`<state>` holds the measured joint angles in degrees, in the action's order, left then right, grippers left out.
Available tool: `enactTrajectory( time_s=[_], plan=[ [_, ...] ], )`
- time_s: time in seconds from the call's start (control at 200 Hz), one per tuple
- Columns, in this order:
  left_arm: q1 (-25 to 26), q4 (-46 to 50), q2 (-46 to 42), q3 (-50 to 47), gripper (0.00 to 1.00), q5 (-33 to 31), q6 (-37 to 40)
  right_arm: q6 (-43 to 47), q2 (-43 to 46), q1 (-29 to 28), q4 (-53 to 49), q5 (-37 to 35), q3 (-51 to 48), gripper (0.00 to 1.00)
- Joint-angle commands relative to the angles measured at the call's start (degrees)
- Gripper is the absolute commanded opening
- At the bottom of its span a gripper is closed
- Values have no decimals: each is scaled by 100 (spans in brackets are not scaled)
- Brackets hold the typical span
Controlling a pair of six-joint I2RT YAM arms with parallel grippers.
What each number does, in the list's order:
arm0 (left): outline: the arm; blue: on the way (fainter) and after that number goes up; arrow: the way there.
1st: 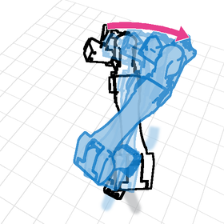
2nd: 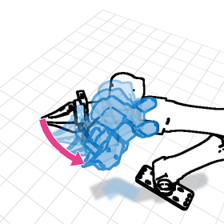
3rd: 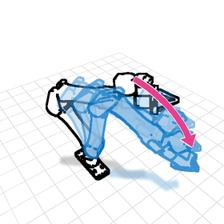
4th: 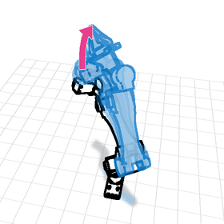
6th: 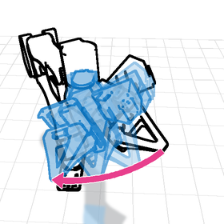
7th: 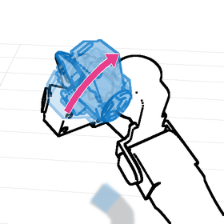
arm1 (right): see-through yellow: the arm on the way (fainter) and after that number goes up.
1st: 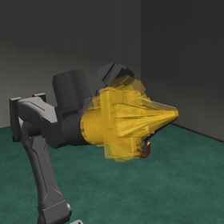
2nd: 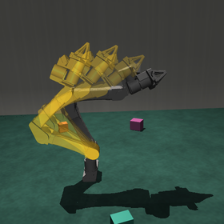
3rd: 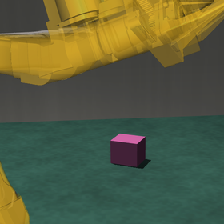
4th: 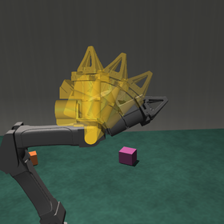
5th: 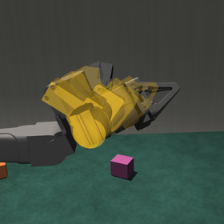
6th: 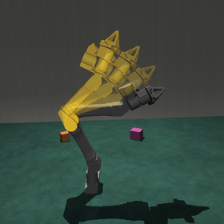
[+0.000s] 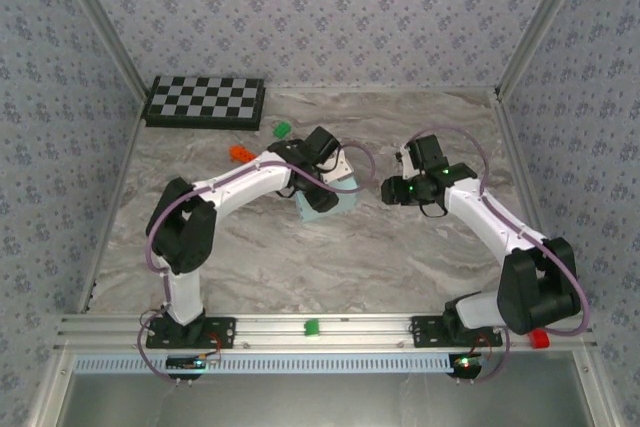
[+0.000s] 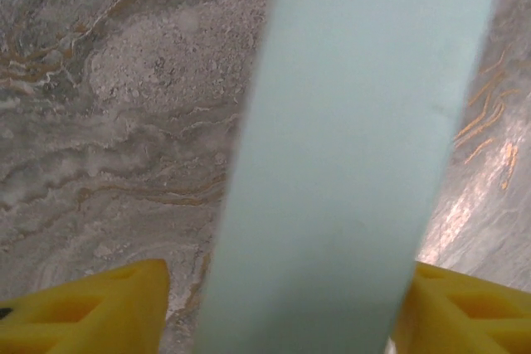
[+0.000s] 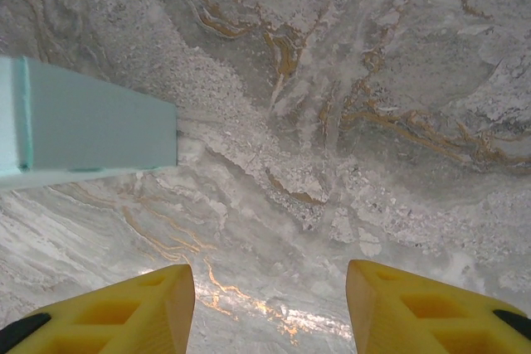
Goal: Fold the paper box
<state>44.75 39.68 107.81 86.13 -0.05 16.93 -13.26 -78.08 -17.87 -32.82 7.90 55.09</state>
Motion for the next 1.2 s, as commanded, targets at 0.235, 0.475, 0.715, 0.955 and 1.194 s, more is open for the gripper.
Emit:
enactTrajectory(
  time_s=[0.235, 0.475, 0.715, 0.955, 1.194],
  plan=[
    [166, 118, 22, 169, 47, -735, 180, -6, 65, 83, -5, 53, -138, 53],
    [267, -280, -232, 133, 43, -1780, 149, -36, 73, 126, 29, 28, -171, 53],
    [461, -973, -254, -184, 43, -3031, 331, -180, 306, 242, 74, -82, -312, 52],
    [743, -2084, 152, -518, 43, -4263, 759, -320, 587, 496, 161, -51, -532, 53],
    [1007, -3546, 699, -821, 43, -5093, 1492, -335, 619, 644, 264, 36, -647, 53]
  ],
)
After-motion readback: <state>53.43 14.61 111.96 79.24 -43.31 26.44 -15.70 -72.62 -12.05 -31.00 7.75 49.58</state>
